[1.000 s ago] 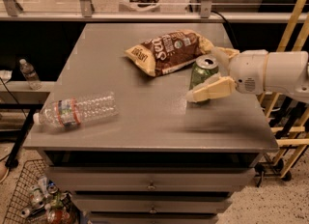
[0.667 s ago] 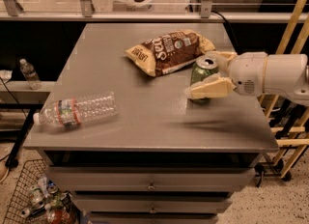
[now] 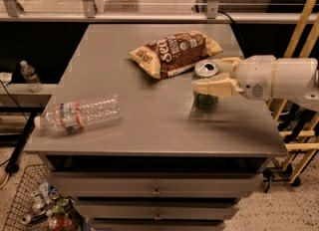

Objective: Knock green can over

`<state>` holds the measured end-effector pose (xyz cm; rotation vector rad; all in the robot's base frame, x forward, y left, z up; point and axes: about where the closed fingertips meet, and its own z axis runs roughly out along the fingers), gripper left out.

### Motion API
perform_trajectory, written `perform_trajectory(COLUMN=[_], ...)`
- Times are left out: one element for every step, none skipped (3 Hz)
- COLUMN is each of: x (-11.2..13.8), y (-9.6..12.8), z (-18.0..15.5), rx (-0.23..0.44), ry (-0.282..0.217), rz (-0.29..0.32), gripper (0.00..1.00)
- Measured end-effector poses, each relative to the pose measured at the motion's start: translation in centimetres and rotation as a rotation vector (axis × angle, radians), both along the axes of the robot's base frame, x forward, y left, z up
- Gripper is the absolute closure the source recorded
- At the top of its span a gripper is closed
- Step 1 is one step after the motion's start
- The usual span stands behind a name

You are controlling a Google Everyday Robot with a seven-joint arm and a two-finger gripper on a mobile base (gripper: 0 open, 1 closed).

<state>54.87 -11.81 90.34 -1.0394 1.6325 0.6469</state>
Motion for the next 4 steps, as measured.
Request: perform_trajectory(x=[0.2,0.3,-0.1,-1.4], y=[0.3,-0.1,-0.5,0.2], z=[0.2,1.4,1.2,0.1], rx=[-0.003,-0.123,-0.351,-0.585], ry=[-0.009,-0.055,-0.109,-0.143], rz=[0.014,0.060,0.162,0.328], gripper=[0.95,1.00,1.00,1.00])
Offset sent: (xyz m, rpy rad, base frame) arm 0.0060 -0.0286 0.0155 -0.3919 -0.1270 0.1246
